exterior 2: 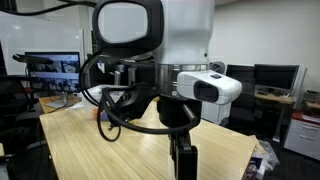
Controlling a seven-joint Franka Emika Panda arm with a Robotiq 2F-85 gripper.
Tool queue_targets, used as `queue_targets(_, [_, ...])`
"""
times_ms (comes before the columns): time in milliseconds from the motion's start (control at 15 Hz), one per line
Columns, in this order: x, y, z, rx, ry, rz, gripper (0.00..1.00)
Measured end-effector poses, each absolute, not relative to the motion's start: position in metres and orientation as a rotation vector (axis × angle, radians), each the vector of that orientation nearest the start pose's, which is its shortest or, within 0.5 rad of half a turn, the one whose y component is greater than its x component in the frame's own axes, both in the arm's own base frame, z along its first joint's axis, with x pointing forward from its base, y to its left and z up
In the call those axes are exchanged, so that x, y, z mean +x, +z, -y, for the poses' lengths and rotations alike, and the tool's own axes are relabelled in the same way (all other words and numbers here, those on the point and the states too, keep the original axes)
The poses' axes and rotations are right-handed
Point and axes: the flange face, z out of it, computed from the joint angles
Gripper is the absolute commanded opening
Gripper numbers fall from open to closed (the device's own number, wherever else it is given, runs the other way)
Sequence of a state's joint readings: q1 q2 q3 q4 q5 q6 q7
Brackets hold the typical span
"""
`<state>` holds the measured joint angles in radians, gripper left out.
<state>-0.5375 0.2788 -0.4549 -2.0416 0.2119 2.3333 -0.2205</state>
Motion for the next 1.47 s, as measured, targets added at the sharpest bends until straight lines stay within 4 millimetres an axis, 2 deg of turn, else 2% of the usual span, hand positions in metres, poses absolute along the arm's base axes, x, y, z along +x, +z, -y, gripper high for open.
queue_targets(200, [0.326,0.316,0.495,-2.827,-0.063,-1.380,1.00])
queue_targets(933, [0.311,0.263,0.493,-2.814,0.038,-1.410,1.00])
queue_targets(1467, [0.325,0.234,0.479,-2.826,0.047,-1.379,1.00])
